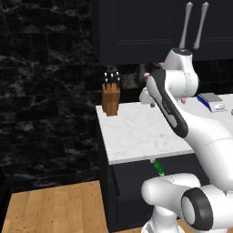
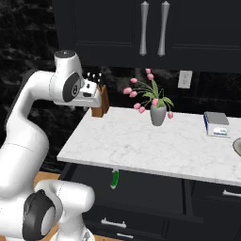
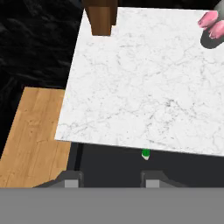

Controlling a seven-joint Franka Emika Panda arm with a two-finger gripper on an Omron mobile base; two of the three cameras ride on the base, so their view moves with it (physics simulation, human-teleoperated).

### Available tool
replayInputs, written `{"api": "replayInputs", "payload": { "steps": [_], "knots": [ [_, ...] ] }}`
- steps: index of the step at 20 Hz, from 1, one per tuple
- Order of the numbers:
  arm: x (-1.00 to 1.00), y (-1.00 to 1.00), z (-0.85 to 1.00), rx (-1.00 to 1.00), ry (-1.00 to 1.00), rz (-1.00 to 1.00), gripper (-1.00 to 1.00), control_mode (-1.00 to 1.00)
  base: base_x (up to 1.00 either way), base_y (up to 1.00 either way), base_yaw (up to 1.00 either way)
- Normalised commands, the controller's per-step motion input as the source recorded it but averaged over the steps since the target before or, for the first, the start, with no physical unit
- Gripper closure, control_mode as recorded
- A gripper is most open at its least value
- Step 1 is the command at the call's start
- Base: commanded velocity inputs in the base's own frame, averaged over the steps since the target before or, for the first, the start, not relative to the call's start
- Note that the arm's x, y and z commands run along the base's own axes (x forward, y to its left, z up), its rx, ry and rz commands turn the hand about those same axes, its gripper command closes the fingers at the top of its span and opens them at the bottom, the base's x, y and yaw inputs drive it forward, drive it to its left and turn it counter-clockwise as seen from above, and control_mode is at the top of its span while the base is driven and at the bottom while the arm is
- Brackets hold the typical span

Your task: Pick up the knife from the drawer and place it on the cutting board. Then place the meat from the plate to the cutting board.

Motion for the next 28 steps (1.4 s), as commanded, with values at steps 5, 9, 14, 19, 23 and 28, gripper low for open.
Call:
{"api": "replayInputs", "payload": {
  "steps": [5, 9, 14, 19, 23, 28],
  "knots": [
    [-0.38, 0.00, 0.00, 0.00, -0.05, 0.00, -1.00, -1.00, 0.00, 0.00, 0.00],
    [-0.89, 0.00, -0.03, 0.00, -0.04, 0.00, -1.00, -1.00, 0.00, 0.00, 0.00],
    [-0.83, 0.00, -0.02, 0.00, -0.04, 0.00, -1.00, -1.00, 0.00, 0.00, 0.00],
    [-0.74, 0.00, 0.00, 0.00, -0.12, 0.00, -1.00, -1.00, 0.00, 0.00, 0.00],
    [-0.77, 0.00, 0.00, 0.00, -0.10, 0.00, -1.00, -1.00, 0.00, 0.00, 0.00],
    [-0.67, 0.00, 0.07, -0.02, -0.02, 0.00, -1.00, -1.00, 0.00, 0.00, 0.00]
  ]
}}
